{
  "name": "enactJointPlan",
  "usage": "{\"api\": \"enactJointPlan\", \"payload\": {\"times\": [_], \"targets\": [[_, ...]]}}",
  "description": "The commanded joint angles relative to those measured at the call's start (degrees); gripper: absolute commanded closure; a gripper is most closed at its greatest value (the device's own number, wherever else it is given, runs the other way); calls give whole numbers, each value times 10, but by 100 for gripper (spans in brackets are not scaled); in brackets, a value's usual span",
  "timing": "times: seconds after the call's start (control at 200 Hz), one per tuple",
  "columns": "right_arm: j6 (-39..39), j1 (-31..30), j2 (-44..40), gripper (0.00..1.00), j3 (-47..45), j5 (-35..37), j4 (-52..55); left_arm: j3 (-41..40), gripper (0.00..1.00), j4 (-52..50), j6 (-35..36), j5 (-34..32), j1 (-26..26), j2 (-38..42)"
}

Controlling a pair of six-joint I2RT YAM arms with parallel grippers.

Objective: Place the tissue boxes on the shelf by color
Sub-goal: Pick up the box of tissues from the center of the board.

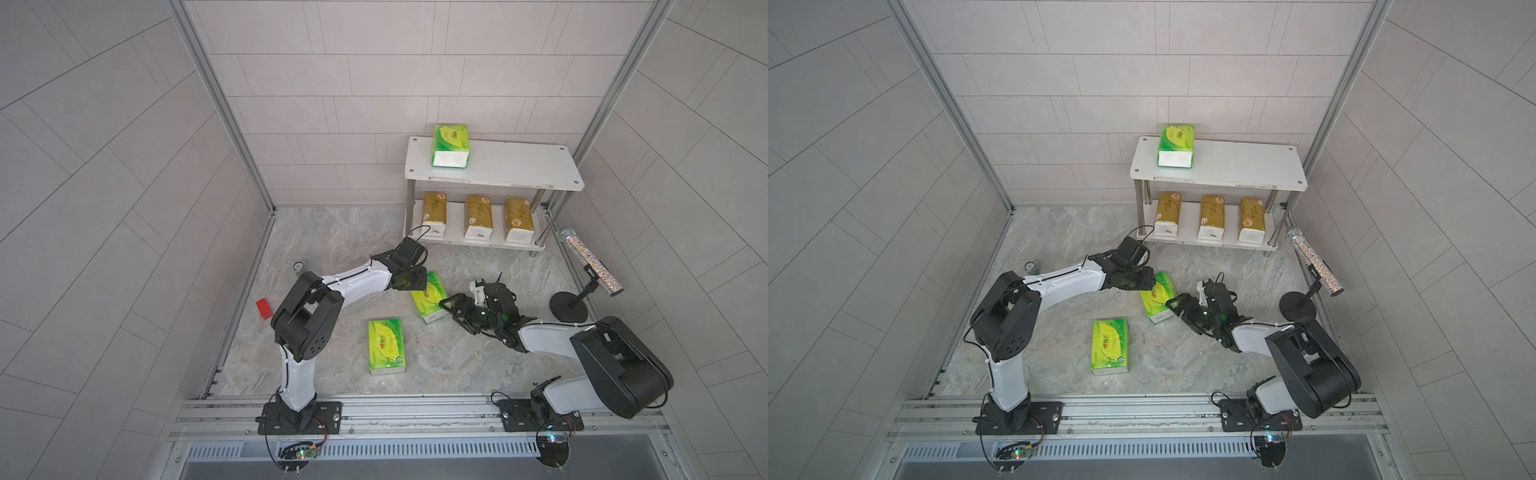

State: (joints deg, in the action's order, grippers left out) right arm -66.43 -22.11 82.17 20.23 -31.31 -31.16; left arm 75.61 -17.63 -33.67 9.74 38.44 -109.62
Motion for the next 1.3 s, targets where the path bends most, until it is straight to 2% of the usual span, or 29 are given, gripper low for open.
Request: {"api": "enactJointPlan", "payload": {"times": [0.0,0.235,0.32,0.395,0.525,0.61,0.746,0.836,0.956,1.021,1.151,1.296], "targets": [[-33,-10,22,12,-9,50,-76,-37,50,-57,-7,-9,-11,-44],[-65,-64,67,14,5,93,-153,-41,51,-57,-6,0,-12,-40],[-85,-76,89,19,9,107,-182,-40,51,-57,-8,4,-12,-38],[-100,-79,96,28,7,119,-203,-39,51,-57,-10,6,-12,-38],[-96,-79,65,36,4,134,-173,-38,51,-61,-14,8,-12,-30],[-73,-79,12,39,10,150,-109,-30,47,-70,-14,8,-14,-14],[-19,-75,-84,41,44,164,29,2,30,-102,-19,2,-22,32],[-6,-64,-131,40,58,165,88,43,25,-128,-40,28,-40,72],[33,-38,-199,41,106,143,228,132,22,-224,-6,-50,-50,128],[47,-25,-234,41,138,133,301,153,21,-252,16,-108,-52,157],[75,-16,-299,41,242,146,454,137,20,-290,41,-169,-66,207],[111,-13,-328,41,371,188,571,64,20,-293,55,-202,-73,256]]}}
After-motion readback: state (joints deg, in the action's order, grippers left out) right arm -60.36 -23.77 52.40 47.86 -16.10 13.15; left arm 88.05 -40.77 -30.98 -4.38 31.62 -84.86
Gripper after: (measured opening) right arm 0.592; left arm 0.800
